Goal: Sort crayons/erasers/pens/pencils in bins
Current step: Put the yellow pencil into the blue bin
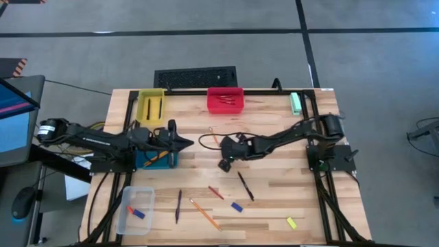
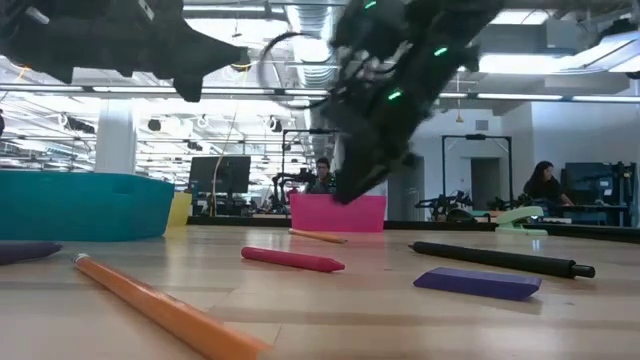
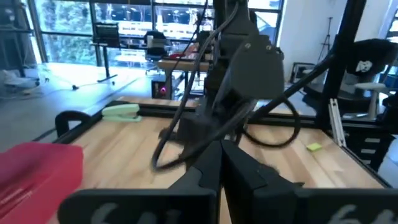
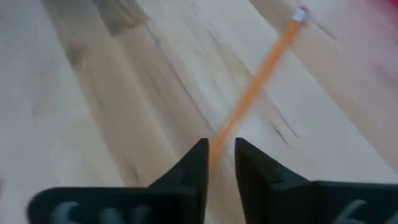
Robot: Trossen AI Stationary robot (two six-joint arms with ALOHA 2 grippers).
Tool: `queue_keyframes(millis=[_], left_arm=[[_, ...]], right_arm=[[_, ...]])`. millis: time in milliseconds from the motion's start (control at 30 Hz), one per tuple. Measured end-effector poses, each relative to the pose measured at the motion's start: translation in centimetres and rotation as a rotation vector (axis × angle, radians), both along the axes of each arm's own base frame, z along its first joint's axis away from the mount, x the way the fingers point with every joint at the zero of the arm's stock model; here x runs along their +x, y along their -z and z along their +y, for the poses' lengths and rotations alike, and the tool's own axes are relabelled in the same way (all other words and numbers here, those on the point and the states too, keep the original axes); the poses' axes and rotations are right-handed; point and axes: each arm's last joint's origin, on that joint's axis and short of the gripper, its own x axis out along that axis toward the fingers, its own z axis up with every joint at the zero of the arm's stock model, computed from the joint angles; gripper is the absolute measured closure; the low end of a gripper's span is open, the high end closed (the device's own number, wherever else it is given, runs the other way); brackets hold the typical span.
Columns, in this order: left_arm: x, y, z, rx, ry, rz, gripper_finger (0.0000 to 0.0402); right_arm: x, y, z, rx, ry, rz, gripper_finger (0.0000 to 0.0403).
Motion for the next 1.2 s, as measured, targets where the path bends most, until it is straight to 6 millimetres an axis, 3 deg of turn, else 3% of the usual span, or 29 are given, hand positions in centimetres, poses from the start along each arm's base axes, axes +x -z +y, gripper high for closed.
queue_keyframes(millis=[233,400,1200], left_arm=[[-0.4,0.7,0.2,0.021,-0.065,0.019,0.0401],[-0.4,0.6,0.2,0.020,-0.060,0.020,0.0401],[-0.3,0.9,0.2,-0.063,-0.057,0.037,0.0401]], right_arm=[[2.6,2.0,-2.4,-0.003,0.062,0.112,0.0249],[3.4,2.8,-2.7,0.012,0.059,0.153,0.0238],[2.8,4.1,-3.2,0.020,0.040,0.291,0.0355]])
